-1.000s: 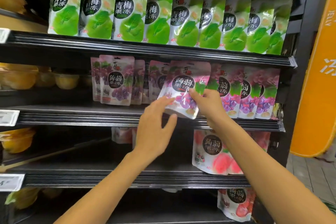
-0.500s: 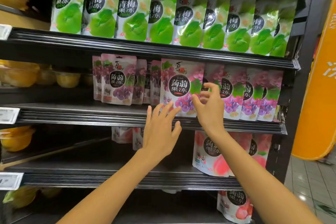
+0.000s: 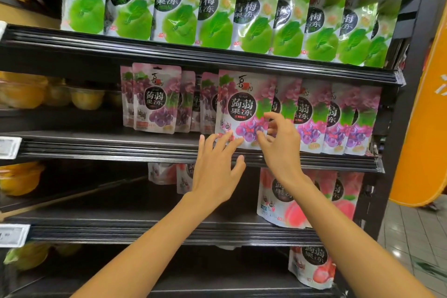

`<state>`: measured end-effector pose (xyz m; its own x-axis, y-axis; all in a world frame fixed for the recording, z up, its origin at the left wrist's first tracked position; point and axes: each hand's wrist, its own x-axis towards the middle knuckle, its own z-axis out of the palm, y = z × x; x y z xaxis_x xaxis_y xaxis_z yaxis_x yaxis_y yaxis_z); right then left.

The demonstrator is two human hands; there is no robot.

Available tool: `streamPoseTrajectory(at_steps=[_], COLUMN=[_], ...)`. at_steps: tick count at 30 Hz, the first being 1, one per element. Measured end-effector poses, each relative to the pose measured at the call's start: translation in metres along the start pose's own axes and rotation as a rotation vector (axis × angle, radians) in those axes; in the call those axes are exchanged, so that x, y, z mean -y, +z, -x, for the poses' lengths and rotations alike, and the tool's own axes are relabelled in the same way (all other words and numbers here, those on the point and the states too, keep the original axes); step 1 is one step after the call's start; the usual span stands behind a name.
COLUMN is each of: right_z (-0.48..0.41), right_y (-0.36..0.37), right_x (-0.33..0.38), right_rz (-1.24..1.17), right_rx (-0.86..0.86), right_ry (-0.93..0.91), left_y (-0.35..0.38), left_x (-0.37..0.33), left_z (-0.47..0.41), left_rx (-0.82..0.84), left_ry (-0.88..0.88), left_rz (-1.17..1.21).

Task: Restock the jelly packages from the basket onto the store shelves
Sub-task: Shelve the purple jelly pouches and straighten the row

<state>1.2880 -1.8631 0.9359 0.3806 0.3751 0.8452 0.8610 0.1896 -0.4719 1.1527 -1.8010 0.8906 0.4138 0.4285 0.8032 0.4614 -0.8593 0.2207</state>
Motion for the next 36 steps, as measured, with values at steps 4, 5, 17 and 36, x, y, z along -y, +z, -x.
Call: streamPoseTrajectory(at_steps=[4,5,17,36], right_z=[0.015,0.018,0.075,0.510], right_y=[-0.001,-0.001,0.006,0.085], right_x=[0.004,0.005,0.036,-0.022], right_rz=[-0.016,-0.006,-0.134,-0.096], right_rx=[0.020,0.032,-0.038,0.646], right_ry=[0.019,0.028,0.115,1.035], left_y=[-0.003,-0.005,-0.030,0.023], left_x=[-0.001,-0.001,0.015,0.165], left_z=[0.005,0.007,0.061,0.507], left_rx=[0.015,0.018,-0.093,0.540], left_ry=[0.004,0.004,-0.107,-1.082], left_rz=[0.030,0.042,0.567,0.588])
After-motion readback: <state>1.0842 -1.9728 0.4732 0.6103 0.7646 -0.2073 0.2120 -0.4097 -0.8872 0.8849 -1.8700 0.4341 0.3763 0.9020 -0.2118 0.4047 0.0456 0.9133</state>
